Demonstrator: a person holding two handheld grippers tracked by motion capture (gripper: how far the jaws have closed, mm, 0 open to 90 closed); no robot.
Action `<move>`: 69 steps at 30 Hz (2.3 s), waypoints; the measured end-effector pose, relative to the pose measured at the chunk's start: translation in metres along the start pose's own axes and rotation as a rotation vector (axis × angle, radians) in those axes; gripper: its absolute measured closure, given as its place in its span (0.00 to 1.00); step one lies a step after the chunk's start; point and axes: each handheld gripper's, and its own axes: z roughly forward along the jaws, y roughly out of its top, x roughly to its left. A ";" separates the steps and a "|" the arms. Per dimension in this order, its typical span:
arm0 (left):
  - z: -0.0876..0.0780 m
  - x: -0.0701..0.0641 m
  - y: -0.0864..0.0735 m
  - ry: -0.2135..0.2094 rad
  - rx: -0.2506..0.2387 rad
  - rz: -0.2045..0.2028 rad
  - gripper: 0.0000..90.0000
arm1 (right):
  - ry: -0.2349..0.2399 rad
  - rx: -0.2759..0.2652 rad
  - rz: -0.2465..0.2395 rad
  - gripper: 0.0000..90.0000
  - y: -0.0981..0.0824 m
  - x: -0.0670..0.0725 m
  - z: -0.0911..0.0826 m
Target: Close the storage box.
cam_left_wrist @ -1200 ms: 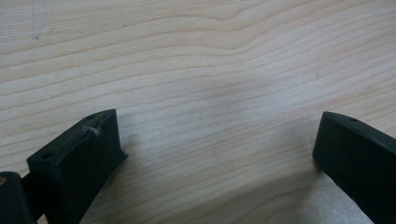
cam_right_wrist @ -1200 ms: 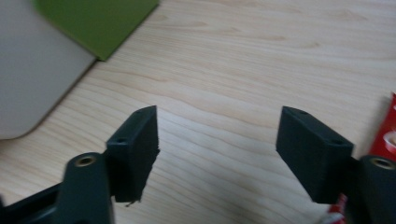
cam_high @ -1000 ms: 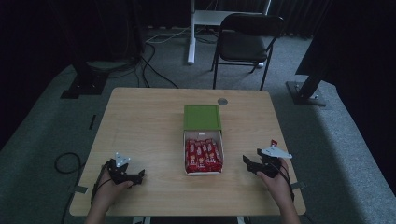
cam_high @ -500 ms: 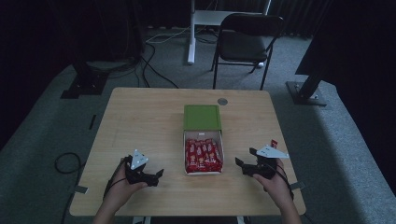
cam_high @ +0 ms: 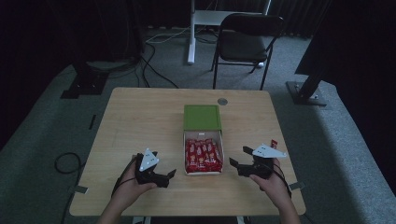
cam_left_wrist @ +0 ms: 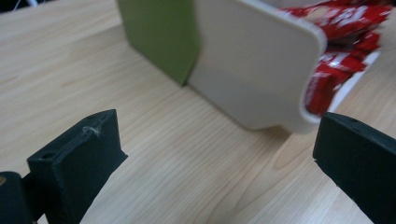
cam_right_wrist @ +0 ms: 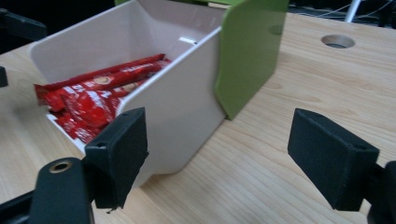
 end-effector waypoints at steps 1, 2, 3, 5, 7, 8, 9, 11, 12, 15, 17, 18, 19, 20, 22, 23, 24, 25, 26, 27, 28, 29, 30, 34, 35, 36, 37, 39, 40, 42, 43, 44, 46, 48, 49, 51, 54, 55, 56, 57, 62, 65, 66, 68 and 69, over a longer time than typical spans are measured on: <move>0.001 -0.001 0.001 -0.007 -0.001 0.005 0.02 | 0.000 0.000 0.000 0.21 0.000 0.000 0.000; 0.002 -0.003 0.002 -0.015 -0.004 0.006 0.02 | 0.005 -0.002 -0.003 0.21 0.001 0.001 0.000; 0.003 -0.005 0.004 -0.023 -0.008 0.012 0.02 | 0.006 -0.007 -0.008 0.21 0.001 0.002 0.001; 0.005 -0.008 0.006 -0.032 -0.017 0.018 0.02 | 0.022 -0.025 -0.009 0.21 0.003 0.004 0.001; 0.007 -0.011 0.009 -0.036 -0.020 0.024 0.02 | 0.038 -0.027 -0.015 0.21 0.004 0.006 0.002; 0.008 -0.012 0.010 -0.039 -0.020 0.027 0.02 | 0.048 -0.026 -0.024 0.21 0.004 0.007 0.003; 0.009 -0.014 0.011 -0.040 -0.023 0.029 0.02 | 0.058 -0.025 -0.033 0.21 0.004 0.008 0.004; 0.011 -0.015 0.014 -0.039 -0.029 0.033 0.02 | 0.072 -0.025 -0.037 0.22 0.004 0.011 0.006; 0.012 -0.015 0.015 -0.041 -0.032 0.027 0.02 | 0.071 -0.024 -0.037 0.23 0.004 0.011 0.007; 0.015 -0.016 0.019 -0.042 -0.047 0.024 0.02 | 0.070 -0.013 -0.040 0.24 0.003 0.012 0.011; 0.016 -0.016 0.020 -0.047 -0.053 0.023 0.02 | 0.070 -0.010 -0.040 0.25 0.003 0.012 0.013; 0.017 -0.015 0.021 -0.044 -0.059 0.017 0.02 | 0.067 -0.009 -0.038 0.25 0.003 0.012 0.014; 0.017 -0.015 0.021 -0.042 -0.065 0.018 0.02 | 0.067 -0.009 -0.036 0.25 0.003 0.012 0.015; 0.018 -0.015 0.022 -0.042 -0.067 0.015 0.02 | 0.070 -0.009 -0.032 0.25 0.003 0.011 0.015; 0.020 -0.014 0.024 -0.037 -0.066 0.019 0.02 | 0.071 -0.006 -0.033 0.24 0.003 0.011 0.017; 0.021 -0.014 0.024 -0.034 -0.064 0.022 0.02 | 0.070 -0.006 -0.035 0.24 0.002 0.011 0.017; 0.023 -0.013 0.025 -0.036 -0.058 0.025 0.02 | 0.070 -0.006 -0.034 0.24 0.002 0.011 0.018; 0.024 -0.013 0.025 -0.038 -0.055 0.025 0.02 | 0.069 -0.006 -0.033 0.24 0.002 0.011 0.018; 0.026 -0.012 0.025 -0.035 -0.055 0.030 0.02 | 0.068 -0.004 -0.034 0.24 0.002 0.011 0.018; 0.027 -0.012 0.025 -0.031 -0.051 0.031 0.02 | 0.068 0.000 -0.038 0.25 0.002 0.011 0.019; 0.029 -0.011 0.026 -0.029 -0.044 0.035 0.02 | 0.069 0.001 -0.037 0.25 0.002 0.011 0.019; 0.030 -0.010 0.026 -0.025 -0.046 0.033 0.02 | 0.070 0.001 -0.033 0.24 0.001 0.011 0.020; 0.030 -0.009 0.026 -0.017 -0.048 0.036 0.02 | 0.071 0.001 -0.032 0.24 0.001 0.011 0.020; 0.033 -0.006 0.028 -0.008 -0.048 0.035 0.02 | 0.075 0.003 -0.026 0.23 0.002 0.010 0.020; 0.034 -0.006 0.028 -0.010 -0.047 0.036 0.02 | 0.076 0.003 -0.025 0.23 0.002 0.009 0.021; 0.034 -0.005 0.028 -0.012 -0.047 0.037 0.02 | 0.077 0.003 -0.024 0.22 0.002 0.009 0.021; 0.034 -0.005 0.028 -0.013 -0.047 0.035 0.02 | 0.077 0.003 -0.021 0.22 0.002 0.009 0.021; 0.035 -0.003 0.029 -0.015 -0.045 0.029 0.02 | 0.078 0.002 -0.017 0.22 0.002 0.008 0.022; 0.036 -0.003 0.029 -0.013 -0.047 0.026 0.02 | 0.076 0.003 -0.017 0.22 0.002 0.007 0.022; 0.036 -0.002 0.030 -0.012 -0.044 0.027 0.02 | 0.072 0.003 -0.021 0.21 0.003 0.007 0.023; 0.037 -0.002 0.030 -0.011 -0.044 0.029 0.02 | 0.069 0.004 -0.024 0.21 0.004 0.007 0.024; 0.037 -0.002 0.030 -0.009 -0.043 0.031 0.02 | 0.067 0.006 -0.027 0.21 0.004 0.007 0.024; 0.038 0.000 0.031 -0.009 -0.041 0.029 0.02 | 0.063 0.009 -0.032 0.21 0.006 0.006 0.025; 0.039 0.002 0.031 -0.007 -0.041 0.025 0.02 | 0.066 0.012 -0.029 0.21 0.007 0.006 0.026; 0.039 0.003 0.032 -0.003 -0.040 0.024 0.02 | 0.066 0.011 -0.032 0.21 0.007 0.006 0.027; 0.040 0.005 0.033 0.005 -0.036 0.020 0.02 | 0.068 0.015 -0.035 0.21 0.008 0.006 0.029; 0.041 0.007 0.033 0.012 -0.034 0.017 0.02 | 0.069 0.017 -0.037 0.21 0.010 0.006 0.031; 0.041 0.008 0.034 0.011 -0.033 0.015 0.02 | 0.069 0.017 -0.037 0.21 0.010 0.006 0.032; 0.041 0.009 0.034 0.013 -0.032 0.015 0.02 | 0.068 0.017 -0.035 0.20 0.010 0.006 0.032; 0.042 0.009 0.034 0.014 -0.032 0.015 0.02 | 0.067 0.017 -0.032 0.20 0.011 0.005 0.033; 0.044 0.009 0.035 0.009 -0.032 0.013 0.02 | 0.062 0.019 -0.022 0.20 0.012 0.003 0.034; 0.045 0.011 0.035 0.004 -0.031 0.003 0.02 | 0.059 0.022 -0.022 0.20 0.012 0.002 0.035; 0.045 0.011 0.035 0.004 -0.031 0.003 0.02 | 0.059 0.022 -0.022 0.20 0.012 0.002 0.035; 0.046 0.012 0.037 0.009 -0.029 0.004 0.02 | 0.061 0.021 -0.014 0.20 0.013 0.001 0.036; 0.046 0.012 0.037 0.009 -0.028 0.005 0.02 | 0.061 0.021 -0.013 0.20 0.013 0.001 0.037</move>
